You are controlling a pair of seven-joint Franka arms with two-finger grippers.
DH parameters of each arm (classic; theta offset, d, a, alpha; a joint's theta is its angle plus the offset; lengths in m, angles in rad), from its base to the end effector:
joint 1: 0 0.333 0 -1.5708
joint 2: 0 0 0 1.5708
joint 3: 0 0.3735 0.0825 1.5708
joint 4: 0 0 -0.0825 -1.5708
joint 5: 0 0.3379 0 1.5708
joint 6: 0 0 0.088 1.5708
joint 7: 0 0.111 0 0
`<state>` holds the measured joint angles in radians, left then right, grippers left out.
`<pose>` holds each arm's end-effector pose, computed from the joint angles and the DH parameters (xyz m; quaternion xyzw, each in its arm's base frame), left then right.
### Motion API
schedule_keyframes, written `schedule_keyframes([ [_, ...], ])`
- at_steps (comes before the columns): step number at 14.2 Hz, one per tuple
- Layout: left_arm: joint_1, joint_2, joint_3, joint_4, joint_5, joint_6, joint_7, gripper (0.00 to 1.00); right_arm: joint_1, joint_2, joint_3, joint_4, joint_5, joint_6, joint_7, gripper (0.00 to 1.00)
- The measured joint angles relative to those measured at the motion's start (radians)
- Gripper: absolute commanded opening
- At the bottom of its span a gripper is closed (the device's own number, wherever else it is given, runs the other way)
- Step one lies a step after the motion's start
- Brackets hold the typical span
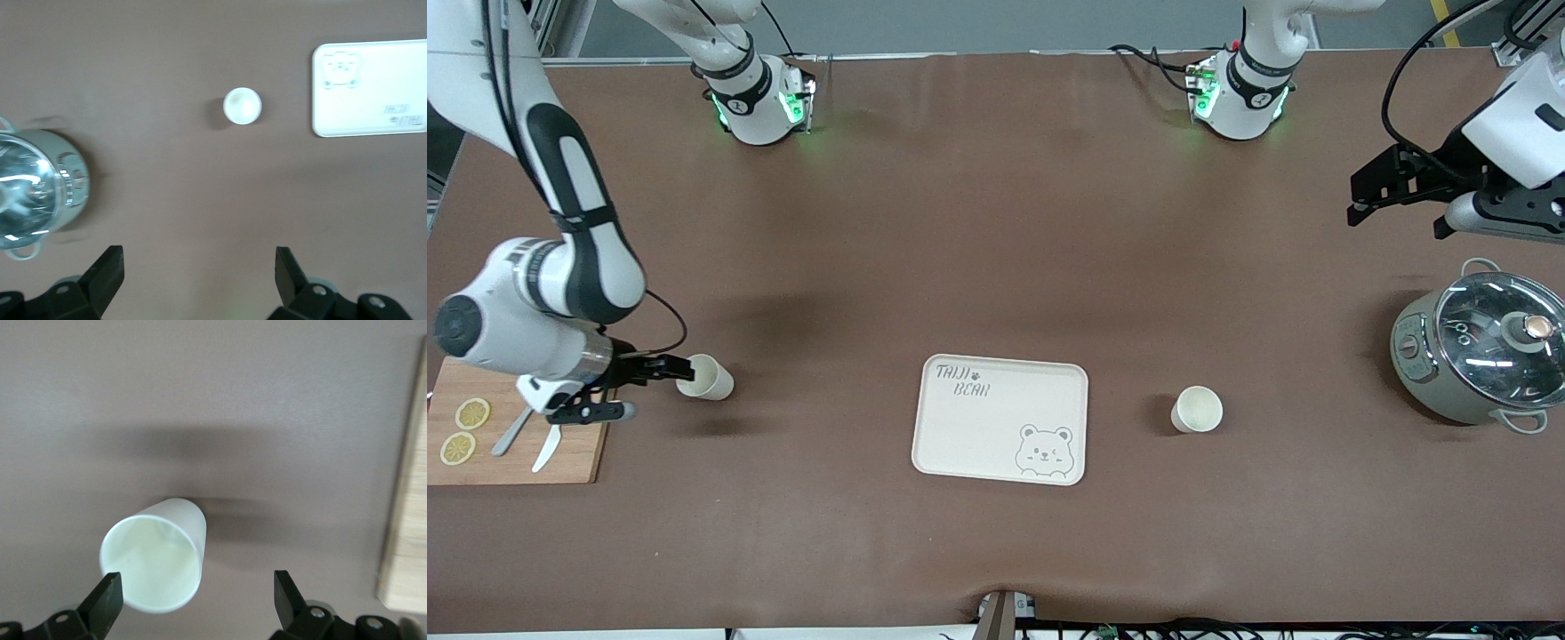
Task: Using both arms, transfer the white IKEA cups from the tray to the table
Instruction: 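Open the right gripper and withdraw it from the cup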
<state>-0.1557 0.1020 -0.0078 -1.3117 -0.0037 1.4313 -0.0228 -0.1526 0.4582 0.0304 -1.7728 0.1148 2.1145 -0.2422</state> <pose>0.5238 -0.0865 0.7211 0.9975 -0.0705 0.0086 0.0030 0.6271 -0.0738 0.3694 -0.9965 -0.0261 0.0474 0.0637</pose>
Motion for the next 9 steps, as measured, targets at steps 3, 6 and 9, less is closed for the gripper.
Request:
schedule_keyframes([
  [3,-0.003,0.012,-0.003,-0.001,0.069,0.018,0.001,1.0,-0.016,-0.059,-0.004,0.079,-0.022,-0.153,-0.002,1.0],
  [6,0.005,0.026,0.0,-0.001,0.073,0.041,0.017,1.0,-0.018,-0.159,-0.006,0.125,-0.027,-0.338,0.013,1.0],
  [9,0.007,0.03,0.001,-0.001,0.072,0.048,0.023,1.0,-0.02,-0.286,-0.01,0.134,-0.059,-0.454,0.021,1.0],
])
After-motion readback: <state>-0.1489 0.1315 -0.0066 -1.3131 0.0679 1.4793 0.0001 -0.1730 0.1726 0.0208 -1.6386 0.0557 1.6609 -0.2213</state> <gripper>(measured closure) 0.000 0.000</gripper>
